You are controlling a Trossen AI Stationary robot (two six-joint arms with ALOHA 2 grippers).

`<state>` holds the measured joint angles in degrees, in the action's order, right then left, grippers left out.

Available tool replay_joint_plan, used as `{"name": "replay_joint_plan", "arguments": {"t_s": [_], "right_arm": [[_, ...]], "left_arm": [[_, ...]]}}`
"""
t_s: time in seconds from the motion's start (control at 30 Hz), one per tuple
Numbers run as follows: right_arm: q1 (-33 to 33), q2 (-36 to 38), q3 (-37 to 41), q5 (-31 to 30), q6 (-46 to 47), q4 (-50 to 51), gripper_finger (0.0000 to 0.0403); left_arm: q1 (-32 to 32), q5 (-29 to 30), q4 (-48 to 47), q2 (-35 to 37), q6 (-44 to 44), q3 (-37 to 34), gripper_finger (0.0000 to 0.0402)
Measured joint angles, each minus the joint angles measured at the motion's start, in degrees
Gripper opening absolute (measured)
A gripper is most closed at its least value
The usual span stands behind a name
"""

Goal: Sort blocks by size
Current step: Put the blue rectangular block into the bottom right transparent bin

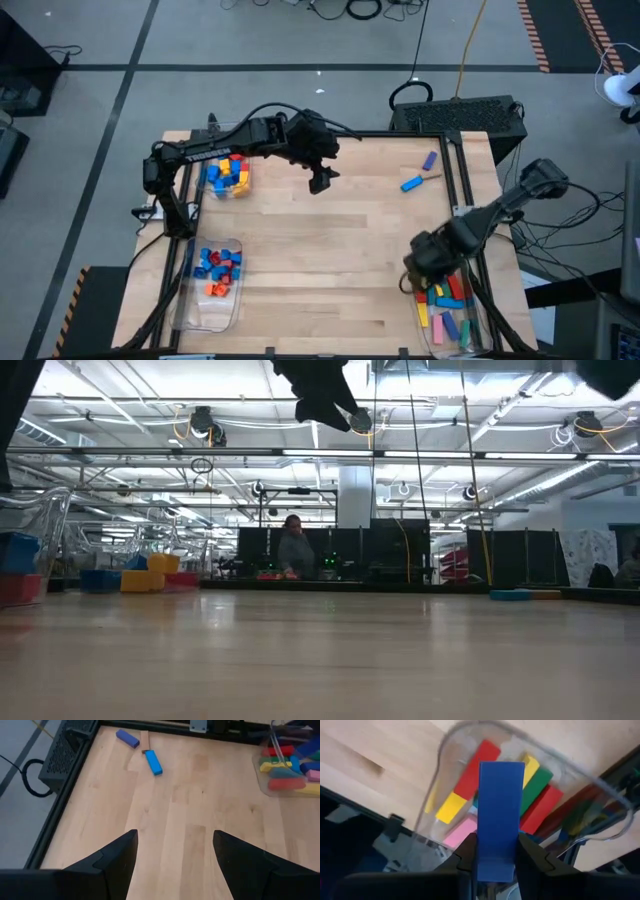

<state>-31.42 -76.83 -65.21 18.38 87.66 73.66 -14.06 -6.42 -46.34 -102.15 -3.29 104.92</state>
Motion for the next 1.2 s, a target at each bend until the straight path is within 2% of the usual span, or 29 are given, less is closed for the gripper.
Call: {"name": "replay_joint_plan", "arguments": {"t_s": [0.2,0.27,0.5,0.67,0.77,1.0,1.1,1.2], "right_arm": [[-5.69,-5.67,0.0,-0.69,6.35,-0.38,0.007],[-6.81,-7.75,0.0,-0.69,8.49,-0.42,0.0081],[-8.11,-11.0,0.0,-0.45,11.5,-2.98,0.0234],[-7.65,-10.48,-0.32,-1.23,14.93,-3.02,0.0297],[-6.98,-9.13,-2.44,-5.51,17.94,-2.85,0.031],[-1.04,-4.46,-7.1,-20.82,25.98,-0.41,0.0307],[3.95,-3.79,-7.1,-24.12,27.38,1.29,0.0305],[10.44,-4.27,-7.06,-24.62,26.92,4.48,0.0305]], "left_arm": [[0.11,0.89,3.27,0.0,1.51,0.0,0.026],[0.11,0.91,3.76,0.0,1.52,0.0,0.026],[0.26,0.9,3.91,0.0,1.53,0.0,0.026],[0.35,0.8,3.63,0.0,1.55,0.0,0.026],[0.35,0.6,3.19,0.0,1.52,0.0,0.026],[0.35,0.51,2.96,0.0,-0.66,0.0,0.026],[0.35,0.26,2.94,0.0,-3.19,0.0,0.026],[0.31,-4.36,3.81,-0.01,-5.07,0.0,0.026]]}}
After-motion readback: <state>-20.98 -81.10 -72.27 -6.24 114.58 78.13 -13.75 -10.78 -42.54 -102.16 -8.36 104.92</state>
